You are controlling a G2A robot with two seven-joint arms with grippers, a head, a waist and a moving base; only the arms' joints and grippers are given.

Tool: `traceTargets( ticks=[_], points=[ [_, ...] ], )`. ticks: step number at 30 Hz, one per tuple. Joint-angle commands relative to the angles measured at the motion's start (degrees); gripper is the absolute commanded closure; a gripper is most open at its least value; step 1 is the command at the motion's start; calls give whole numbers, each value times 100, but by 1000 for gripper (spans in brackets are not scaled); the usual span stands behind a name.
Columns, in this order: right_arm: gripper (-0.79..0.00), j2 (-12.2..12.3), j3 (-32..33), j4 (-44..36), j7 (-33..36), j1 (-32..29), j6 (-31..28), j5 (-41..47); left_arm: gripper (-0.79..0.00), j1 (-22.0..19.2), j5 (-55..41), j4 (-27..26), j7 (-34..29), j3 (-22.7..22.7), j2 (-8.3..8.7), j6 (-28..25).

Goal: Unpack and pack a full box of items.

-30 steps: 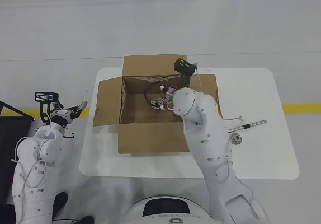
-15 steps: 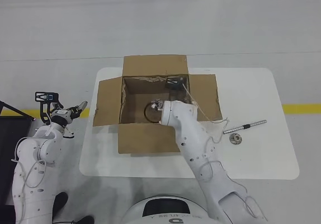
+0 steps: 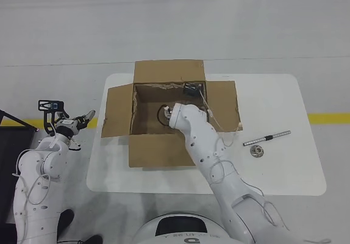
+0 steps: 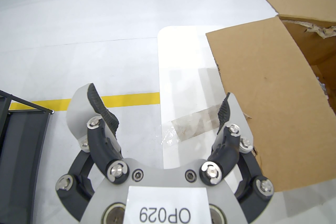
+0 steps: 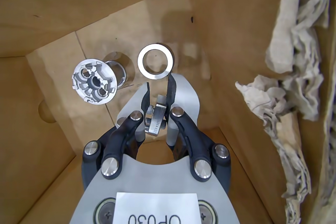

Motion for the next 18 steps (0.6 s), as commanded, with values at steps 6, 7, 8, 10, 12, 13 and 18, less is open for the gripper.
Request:
traceTargets(
  ticks=[6, 7, 8, 10, 12, 13, 18],
  points=[
    [-385, -51, -88, 97, -193, -7, 161, -84, -785, 0, 0, 0, 0, 0, 0, 0],
    [-388, -58, -93, -3, -228, -40, 167, -52, -785, 0, 0, 0, 0, 0, 0, 0],
    [-391, -61, -91, -164, -230, -96, 140, -10, -785, 0, 0, 0, 0, 0, 0, 0],
    [-409, -52, -48, -736, -255, -303, 65, 80, -785, 0, 0, 0, 0, 0, 0, 0],
    [-443, -16, 37, -1622, -76, -652, -197, 217, -785, 0, 0, 0, 0, 0, 0, 0],
    [-462, 15, 107, -2146, 50, -881, -348, 234, -785, 0, 0, 0, 0, 0, 0, 0],
    [-529, 244, 667, -5010, 775, -2088, -1145, 587, -785, 0, 0, 0, 0, 0, 0, 0]
  ],
)
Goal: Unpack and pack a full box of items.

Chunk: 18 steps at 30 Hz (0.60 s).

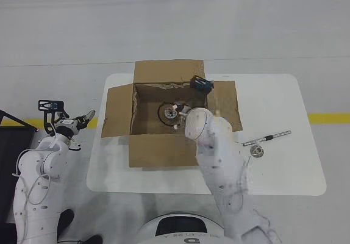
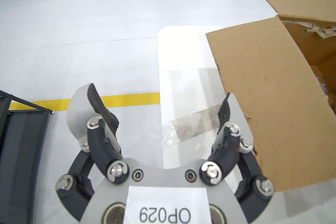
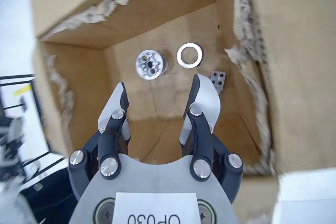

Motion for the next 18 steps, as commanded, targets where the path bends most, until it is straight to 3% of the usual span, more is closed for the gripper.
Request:
traceTargets(
  ticks=[1, 4, 8, 13, 16, 18],
  points=[
    [-554, 128, 338, -1267, 137, -434, -166, 272, -785, 0, 0, 0, 0, 0, 0, 0],
    [-591, 249, 938, -2265, 41, -969, -110, 936, -785, 0, 0, 0, 0, 0, 0, 0],
    [-588, 292, 1917, -2729, -191, -1408, -48, 1889, -785, 0, 0, 0, 0, 0, 0, 0],
    [-610, 364, 2850, -2228, -347, -1348, 42, 2230, -785, 0, 0, 0, 0, 0, 0, 0],
    [-782, 442, 3098, -1757, -293, -1278, 10, 1666, -785, 0, 0, 0, 0, 0, 0, 0],
    [-785, 486, 3205, -1538, -189, -1239, -11, 1381, -785, 0, 0, 0, 0, 0, 0, 0]
  ],
)
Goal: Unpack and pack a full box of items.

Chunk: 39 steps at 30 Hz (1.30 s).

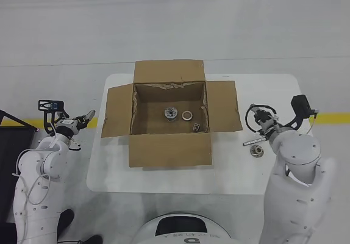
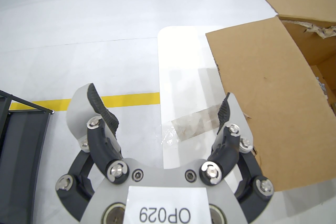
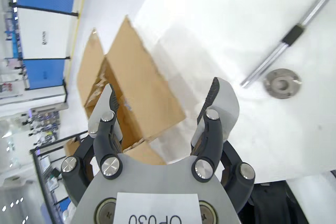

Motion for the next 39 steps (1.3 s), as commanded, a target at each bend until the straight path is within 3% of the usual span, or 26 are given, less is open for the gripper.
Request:
traceTargets(
  ticks=[1, 5, 7, 8, 10, 14, 19, 23, 39],
  points=[
    [-779, 39, 99, 224, 84, 24, 1, -287, -785, 0, 0, 0, 0, 0, 0, 0],
    [-696, 109, 218, 672, 278, 132, 93, -919, -785, 0, 0, 0, 0, 0, 0, 0],
    [-563, 137, 243, 908, 405, 246, 201, -1262, -785, 0, 0, 0, 0, 0, 0, 0],
    [-422, 140, 270, 1065, 405, 301, 202, -1335, -785, 0, 0, 0, 0, 0, 0, 0],
    [-357, 133, 348, 1329, 427, 444, 179, -1325, -785, 0, 0, 0, 0, 0, 0, 0],
    [-351, 109, 525, 1984, 364, 842, 243, -1392, -785, 0, 0, 0, 0, 0, 0, 0],
    [-286, 80, 792, 3116, 88, 1484, 519, -2013, -785, 0, 0, 0, 0, 0, 0, 0],
    [-299, 21, 983, 3851, -49, 1917, 656, -2469, -785, 0, 0, 0, 0, 0, 0, 0],
    [-231, -293, 1796, 4475, 18, 2505, 589, -3117, -785, 0, 0, 0, 0, 0, 0, 0]
  ],
)
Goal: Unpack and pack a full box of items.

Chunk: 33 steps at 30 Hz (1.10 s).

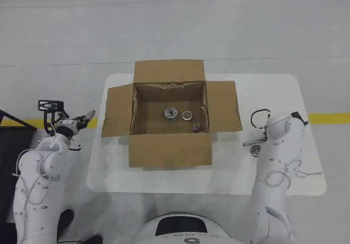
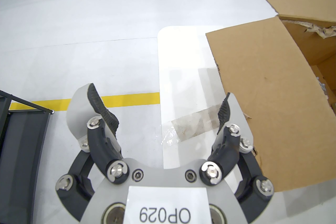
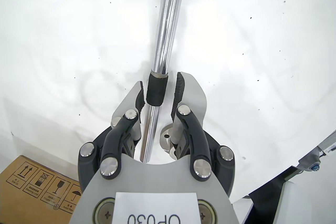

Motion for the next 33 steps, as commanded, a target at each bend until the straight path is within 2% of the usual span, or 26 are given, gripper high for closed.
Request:
traceTargets(
  ticks=[1, 4, 8, 10, 12, 18, 23, 26, 29, 33],
  points=[
    [-219, -36, 47, 75, 2, 69, -2, -70, -785, 0, 0, 0, 0, 0, 0, 0],
    [-166, -82, 132, 236, -38, 179, 39, -227, -785, 0, 0, 0, 0, 0, 0, 0],
    [-157, -123, 268, 471, -103, 338, 103, -484, -785, 0, 0, 0, 0, 0, 0, 0],
    [-111, -143, 329, 599, -135, 427, 135, -599, -785, 0, 0, 0, 0, 0, 0, 0],
    [0, -159, 392, 648, -99, 492, 99, -665, -785, 0, 0, 0, 0, 0, 0, 0],
    [0, -236, 500, 176, 100, 452, -100, -620, -785, 0, 0, 0, 0, 0, 0, 0],
    [0, -354, 303, -932, 342, 6, -348, -72, -785, 0, 0, 0, 0, 0, 0, 0],
    [0, -426, 103, -1577, 222, -339, -399, 430, -785, 0, 0, 0, 0, 0, 0, 0],
    [0, -460, -52, -2262, 12, -645, -602, 1414, -785, 0, 0, 0, 0, 0, 0, 0],
    [0, -334, -124, -2867, -247, -998, -1022, 3091, -785, 0, 0, 0, 0, 0, 0, 0]
  ],
)
